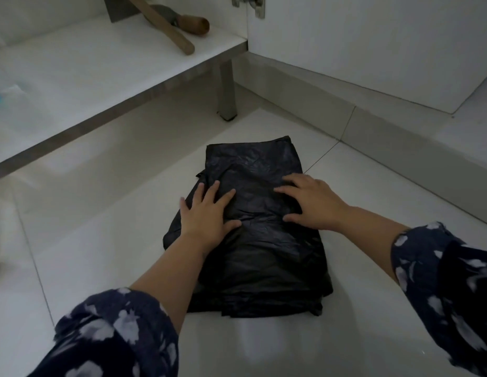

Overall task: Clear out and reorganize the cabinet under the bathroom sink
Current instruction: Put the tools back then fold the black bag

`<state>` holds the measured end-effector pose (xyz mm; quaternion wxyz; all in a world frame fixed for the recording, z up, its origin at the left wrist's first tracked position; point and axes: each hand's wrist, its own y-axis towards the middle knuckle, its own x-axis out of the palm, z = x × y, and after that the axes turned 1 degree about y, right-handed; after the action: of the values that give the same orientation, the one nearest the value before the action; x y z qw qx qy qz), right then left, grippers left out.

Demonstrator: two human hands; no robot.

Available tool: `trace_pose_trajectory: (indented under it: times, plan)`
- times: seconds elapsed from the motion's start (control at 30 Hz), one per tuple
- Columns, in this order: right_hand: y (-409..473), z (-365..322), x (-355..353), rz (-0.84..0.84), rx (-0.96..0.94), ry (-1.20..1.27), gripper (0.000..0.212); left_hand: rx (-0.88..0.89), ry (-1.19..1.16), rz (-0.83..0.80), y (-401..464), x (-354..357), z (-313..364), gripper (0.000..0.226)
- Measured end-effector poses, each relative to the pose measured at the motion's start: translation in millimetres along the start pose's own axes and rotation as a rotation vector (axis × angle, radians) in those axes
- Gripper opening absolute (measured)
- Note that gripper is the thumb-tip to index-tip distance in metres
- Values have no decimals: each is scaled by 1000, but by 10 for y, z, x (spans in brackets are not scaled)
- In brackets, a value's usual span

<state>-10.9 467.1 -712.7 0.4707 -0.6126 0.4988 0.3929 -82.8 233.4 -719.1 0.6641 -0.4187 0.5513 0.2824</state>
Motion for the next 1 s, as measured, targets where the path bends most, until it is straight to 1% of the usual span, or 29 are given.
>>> trace_pose_trajectory:
  times: [0.03,0.1,0.13,0.2,0.27,0.37,0.4,0.43,0.5,0.57,0.63,0.7,0.77,0.8,0.87,0.93,1.0]
  plan:
    - [37,22,22,-50,10,-7,82,-12,-25,-25,28,3,-40,82]
    - [81,76,110,-158,40,-31,96,-19,-165,-118,66,52,-104,92]
    - [83,101,170,-210,52,-32,99,-14,-240,-164,75,99,-120,96]
    - [67,138,299,-280,65,-8,100,-5,-280,-205,72,215,-124,98]
    - [61,164,363,-265,61,16,99,-9,-258,-136,62,296,-131,98]
    - [82,209,324,-156,30,10,100,-49,-153,54,25,338,-204,91]
    - [92,227,307,-136,21,1,101,-60,-120,68,6,343,-232,90]
    - [105,244,303,-141,15,-5,102,-62,-106,49,2,350,-258,89]
    - [136,257,329,-208,24,-4,103,-53,-116,-18,35,339,-282,90]
    - [170,251,345,-247,31,1,104,-47,-142,-40,89,303,-298,92]
    - [208,249,295,-198,28,16,105,-35,-147,-6,127,257,-327,96]
    - [239,262,208,-122,17,38,109,2,-96,81,150,196,-356,101]
    - [254,280,169,-117,2,49,114,112,-48,135,210,136,-376,103]
    - [253,284,175,-142,-6,45,115,192,-10,115,258,113,-378,104]
    - [237,281,226,-208,-8,38,118,311,56,-12,378,115,-380,110]
    - [225,284,275,-228,-1,50,119,328,35,-141,474,157,-400,115]
    - [223,286,290,-220,2,60,119,324,-26,-149,516,191,-428,116]
